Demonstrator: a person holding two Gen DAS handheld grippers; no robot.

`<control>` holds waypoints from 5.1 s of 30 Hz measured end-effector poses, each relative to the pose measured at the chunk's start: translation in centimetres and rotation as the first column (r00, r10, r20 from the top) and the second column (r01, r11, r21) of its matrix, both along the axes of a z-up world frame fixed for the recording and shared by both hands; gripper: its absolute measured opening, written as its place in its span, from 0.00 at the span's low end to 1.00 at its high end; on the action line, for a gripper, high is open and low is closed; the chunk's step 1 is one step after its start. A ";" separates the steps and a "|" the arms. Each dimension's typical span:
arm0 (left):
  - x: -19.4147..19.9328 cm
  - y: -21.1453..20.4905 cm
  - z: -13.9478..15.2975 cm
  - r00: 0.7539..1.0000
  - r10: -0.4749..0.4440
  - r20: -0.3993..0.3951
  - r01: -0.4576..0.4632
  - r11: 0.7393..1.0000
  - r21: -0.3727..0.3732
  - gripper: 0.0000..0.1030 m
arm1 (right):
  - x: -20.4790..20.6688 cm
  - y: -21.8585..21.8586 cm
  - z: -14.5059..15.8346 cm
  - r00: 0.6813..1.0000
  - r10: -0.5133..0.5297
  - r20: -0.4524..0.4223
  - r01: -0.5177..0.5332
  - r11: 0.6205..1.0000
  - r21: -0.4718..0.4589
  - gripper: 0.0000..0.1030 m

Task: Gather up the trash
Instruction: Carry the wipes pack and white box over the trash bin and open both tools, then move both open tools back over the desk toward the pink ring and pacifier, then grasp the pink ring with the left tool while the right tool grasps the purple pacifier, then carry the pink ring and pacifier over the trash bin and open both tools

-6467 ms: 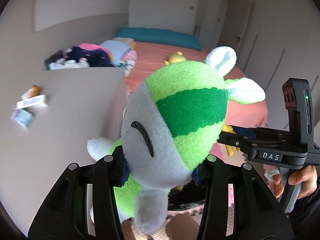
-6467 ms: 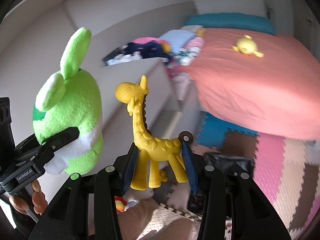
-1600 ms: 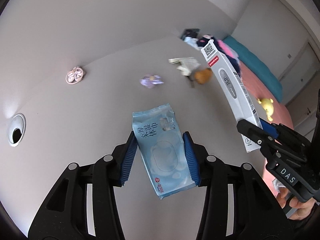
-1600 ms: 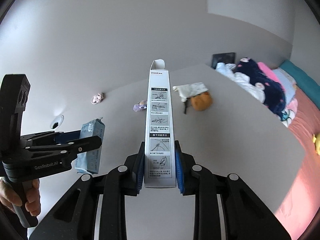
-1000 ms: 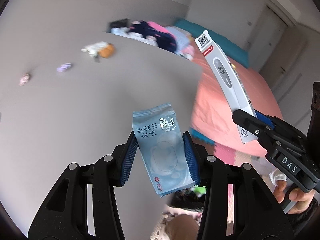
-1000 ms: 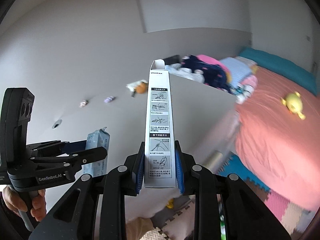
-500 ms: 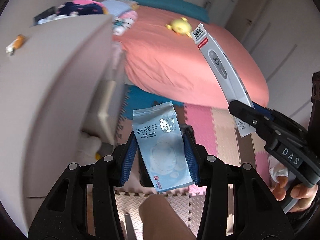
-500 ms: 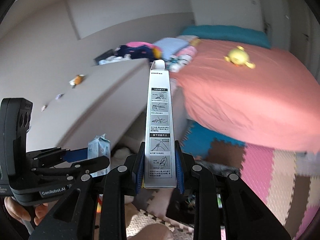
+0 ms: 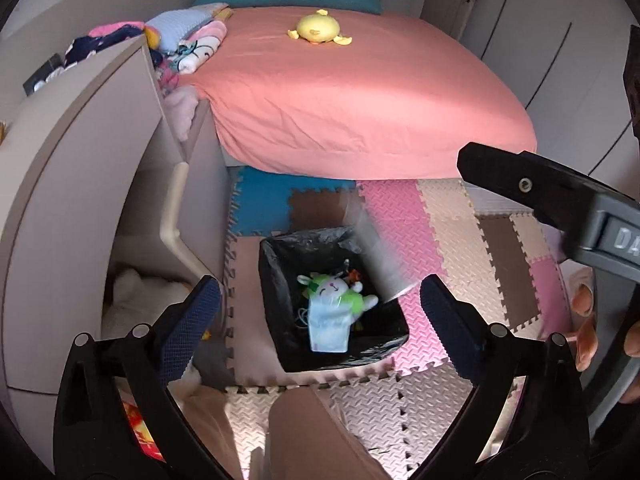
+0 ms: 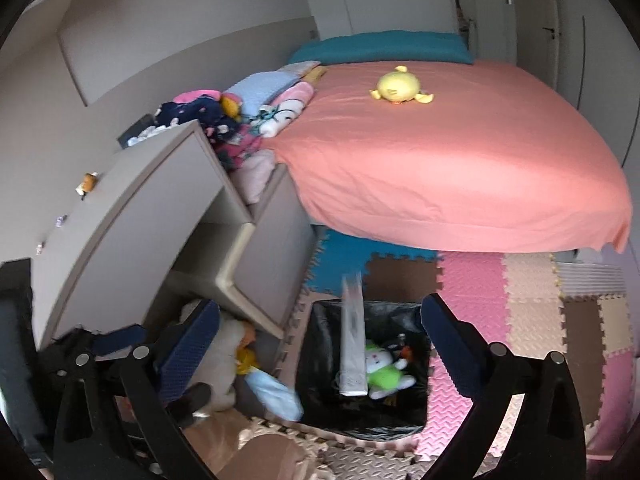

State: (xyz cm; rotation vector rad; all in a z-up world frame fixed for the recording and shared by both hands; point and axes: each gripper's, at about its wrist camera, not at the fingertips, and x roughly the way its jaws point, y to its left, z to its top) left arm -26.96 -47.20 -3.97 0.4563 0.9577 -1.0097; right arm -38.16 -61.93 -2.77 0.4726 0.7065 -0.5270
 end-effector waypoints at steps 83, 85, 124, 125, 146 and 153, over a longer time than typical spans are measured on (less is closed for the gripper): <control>44.8 43.8 5.5 0.423 0.906 -0.026 -0.905 0.421 -0.059 0.75 | 54.5 35.6 5.4 0.700 0.708 -0.093 -0.703 0.706 0.087 0.64; 45.6 44.0 5.4 0.419 0.907 -0.043 -0.908 0.417 -0.054 0.66 | 55.5 36.0 5.1 0.698 0.709 -0.099 -0.701 0.705 0.108 0.62; 45.8 41.1 7.2 0.527 0.846 -0.079 -0.849 0.521 -0.085 0.07 | 52.2 33.9 6.2 0.714 0.693 -0.102 -0.688 0.721 0.082 0.24; 45.3 41.1 7.4 0.532 0.842 -0.091 -0.846 0.526 -0.088 0.06 | 51.4 33.4 6.5 0.719 0.688 -0.098 -0.683 0.726 0.088 0.24; 25.3 23.9 11.4 0.829 0.558 -0.031 -0.554 0.813 -0.179 0.06 | 28.4 20.1 10.4 0.889 0.456 0.031 -0.457 0.888 0.039 0.24; 18.1 16.6 10.2 0.908 0.420 -0.008 -0.415 0.894 -0.167 0.06 | 20.6 14.7 9.4 0.939 0.341 0.055 -0.343 0.938 0.044 0.24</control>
